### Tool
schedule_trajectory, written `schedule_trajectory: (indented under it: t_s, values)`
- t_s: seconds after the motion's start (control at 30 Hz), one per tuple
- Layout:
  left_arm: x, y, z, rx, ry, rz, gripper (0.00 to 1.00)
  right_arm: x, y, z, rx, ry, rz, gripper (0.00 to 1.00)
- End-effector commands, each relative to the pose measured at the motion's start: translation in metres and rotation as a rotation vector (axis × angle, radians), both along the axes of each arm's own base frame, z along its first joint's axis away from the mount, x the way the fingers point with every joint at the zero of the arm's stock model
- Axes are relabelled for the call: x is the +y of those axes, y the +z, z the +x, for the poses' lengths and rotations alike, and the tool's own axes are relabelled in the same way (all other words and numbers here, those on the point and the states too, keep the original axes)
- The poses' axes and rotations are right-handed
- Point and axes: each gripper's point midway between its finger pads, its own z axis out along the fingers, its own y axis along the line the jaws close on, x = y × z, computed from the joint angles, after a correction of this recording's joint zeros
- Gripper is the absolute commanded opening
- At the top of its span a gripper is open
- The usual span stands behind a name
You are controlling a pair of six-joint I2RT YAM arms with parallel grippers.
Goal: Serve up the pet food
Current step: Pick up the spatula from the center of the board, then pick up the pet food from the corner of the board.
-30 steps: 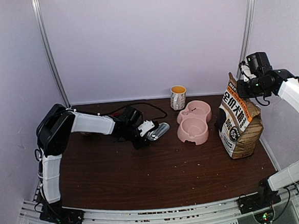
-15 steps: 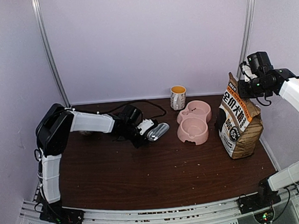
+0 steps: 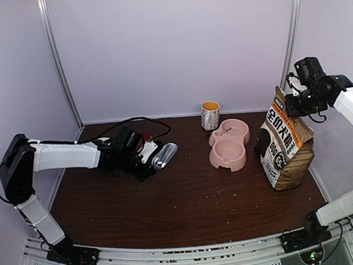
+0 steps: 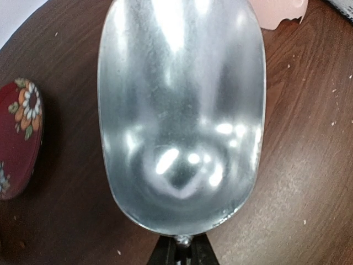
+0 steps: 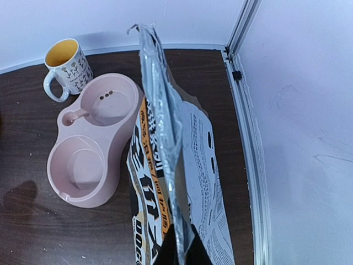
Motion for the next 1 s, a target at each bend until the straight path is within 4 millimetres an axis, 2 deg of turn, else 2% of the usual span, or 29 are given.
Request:
schedule_trajectory:
  t_s: [0.0,0.1,0.27,0.5,0.6,0.77,0.97]
  values:
    - [0.031,-0.003,-0.013,0.007,0.131,0.026,0.0,-0.019,0.095,-0.014,-0.26,-0.066,-0.022,0.0]
    - [0.052,-0.007,-0.023,0.018,0.198,0.056,0.0,-0.024,0.122,-0.025,-0.353,-0.086,-0.009,0.0]
    - [0.074,-0.007,-0.037,0.036,0.277,0.044,0.0,-0.026,0.16,-0.047,-0.465,-0.088,0.026,0.0]
    - [0.108,-0.024,-0.054,0.082,0.401,0.053,0.0,-0.011,0.2,-0.063,-0.55,-0.004,0.108,0.0]
    - [0.119,-0.031,-0.062,0.102,0.441,0.052,0.0,0.001,0.22,-0.07,-0.594,0.051,0.159,0.0]
    - [0.143,-0.046,-0.073,0.145,0.546,0.05,0.0,0.031,0.252,-0.08,-0.652,0.182,0.274,0.0]
    - [0.159,-0.05,-0.077,0.169,0.657,0.041,0.0,0.074,0.282,-0.088,-0.698,0.33,0.339,0.0]
